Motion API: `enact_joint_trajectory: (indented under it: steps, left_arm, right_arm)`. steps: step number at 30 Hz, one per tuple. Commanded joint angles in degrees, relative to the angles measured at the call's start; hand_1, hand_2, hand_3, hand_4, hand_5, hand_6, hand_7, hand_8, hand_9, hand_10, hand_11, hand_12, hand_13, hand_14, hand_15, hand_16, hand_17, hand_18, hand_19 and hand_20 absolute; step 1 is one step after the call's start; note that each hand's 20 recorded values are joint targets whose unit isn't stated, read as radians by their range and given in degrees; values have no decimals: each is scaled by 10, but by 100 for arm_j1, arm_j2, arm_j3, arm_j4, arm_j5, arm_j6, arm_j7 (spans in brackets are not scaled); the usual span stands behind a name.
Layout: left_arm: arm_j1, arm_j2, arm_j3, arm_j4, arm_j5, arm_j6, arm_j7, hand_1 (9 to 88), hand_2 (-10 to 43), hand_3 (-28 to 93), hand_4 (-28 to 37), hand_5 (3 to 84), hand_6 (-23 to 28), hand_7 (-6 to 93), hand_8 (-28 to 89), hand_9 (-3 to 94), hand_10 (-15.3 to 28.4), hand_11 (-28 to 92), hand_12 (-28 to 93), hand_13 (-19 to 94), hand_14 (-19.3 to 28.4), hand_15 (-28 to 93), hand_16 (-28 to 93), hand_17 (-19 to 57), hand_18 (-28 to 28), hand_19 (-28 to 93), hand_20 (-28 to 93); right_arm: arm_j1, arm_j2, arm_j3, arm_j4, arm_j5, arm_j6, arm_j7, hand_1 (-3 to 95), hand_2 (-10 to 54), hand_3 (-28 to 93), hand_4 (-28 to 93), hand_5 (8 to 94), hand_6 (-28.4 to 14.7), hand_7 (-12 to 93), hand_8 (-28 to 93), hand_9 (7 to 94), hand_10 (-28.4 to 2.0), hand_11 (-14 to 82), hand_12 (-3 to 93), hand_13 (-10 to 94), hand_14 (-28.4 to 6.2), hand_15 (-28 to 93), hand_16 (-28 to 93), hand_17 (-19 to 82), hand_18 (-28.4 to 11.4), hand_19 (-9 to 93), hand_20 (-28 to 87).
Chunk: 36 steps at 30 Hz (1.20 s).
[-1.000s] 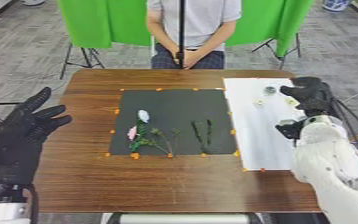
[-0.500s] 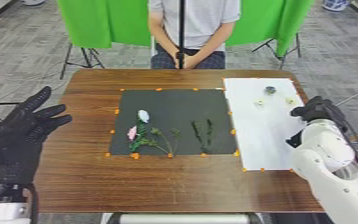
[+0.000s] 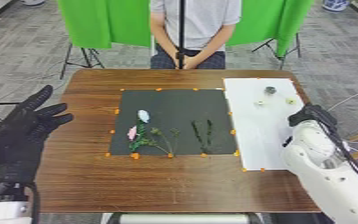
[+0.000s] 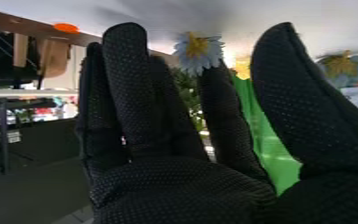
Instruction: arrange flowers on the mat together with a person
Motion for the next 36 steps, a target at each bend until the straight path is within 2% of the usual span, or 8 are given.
enact_joint_trajectory:
  steps: [1, 5, 11, 21, 23, 26, 33, 36]
  left_arm:
    - [60, -2, 13, 9, -7, 55, 24, 170, 62, 766, -283, 336, 58, 159, -112, 364, 197, 265, 111, 264, 284, 580, -105, -87, 240, 509, 149]
    - [82, 23, 12, 5, -34, 86, 58, 171, 62, 765, -283, 336, 58, 159, -112, 364, 198, 265, 111, 264, 284, 580, -105, -87, 240, 509, 148]
    - [83, 36, 4, 0, -51, 86, 49, 170, 61, 766, -283, 336, 58, 160, -112, 364, 197, 265, 111, 264, 284, 581, -104, -87, 240, 510, 148]
    - [245, -114, -173, -7, -38, 35, 24, 170, 60, 768, -283, 336, 57, 160, -112, 363, 197, 264, 111, 264, 284, 579, -105, -87, 240, 510, 147]
    - [252, -160, -194, 18, -136, 111, 26, 170, 60, 768, -283, 335, 58, 160, -112, 363, 197, 265, 111, 264, 284, 580, -105, -87, 240, 510, 147]
    - [408, -235, -373, 4, -93, 69, 79, 170, 60, 768, -283, 336, 58, 160, -112, 363, 197, 265, 111, 264, 284, 579, -105, -87, 240, 510, 147]
    - [631, -279, -632, -53, -291, 246, 242, 170, 59, 766, -283, 337, 57, 157, -112, 365, 197, 262, 111, 266, 284, 577, -105, -81, 242, 524, 157]
    - [562, -300, -641, -32, -255, 207, 192, 171, 60, 765, -283, 337, 58, 155, -109, 365, 197, 261, 112, 267, 284, 576, -103, -78, 244, 529, 164]
  right_arm:
    - [163, 72, -182, 186, -156, 29, -15, 493, -76, 734, -269, 631, -27, 123, -102, 654, -188, 174, 139, 645, -144, 609, 64, 281, -241, 886, -134]
    - [147, 84, -279, 277, -268, 66, -36, 609, -95, 655, -281, 751, -27, 124, 16, 790, -132, 107, 249, 728, -84, 530, 186, 329, -214, 905, -130]
    - [59, 71, -349, 270, -485, 395, -82, 665, -95, 634, -281, 823, -14, 166, 51, 886, -109, 105, 334, 788, -52, 512, 230, 397, -183, 918, -112]
    - [-224, -38, -270, -758, -956, 1303, -347, 655, -95, 648, -282, 833, -5, 177, 56, 911, -82, 120, 355, 824, -33, 517, 237, 430, -173, 927, -92]
    - [-175, -81, -413, -1059, -964, 1407, -482, 652, -95, 653, -282, 835, -3, 178, 54, 912, -80, 118, 358, 827, -29, 514, 243, 430, -173, 928, -90]
    - [9, -244, -748, -1480, -714, 1534, -846, 650, -95, 658, -282, 834, -1, 182, 54, 912, -79, 118, 363, 830, -28, 511, 249, 430, -173, 928, -87]
    - [968, -1064, -1988, -1711, -172, 1289, -1701, 644, -95, 665, -283, 832, 2, 188, 54, 911, -76, 118, 369, 829, -26, 511, 258, 429, -172, 930, -81]
    - [1441, -1362, -2612, -1509, -72, 1215, -1945, 641, -95, 667, -283, 829, 3, 191, 54, 909, -78, 118, 372, 826, -26, 512, 261, 426, -170, 931, -78]
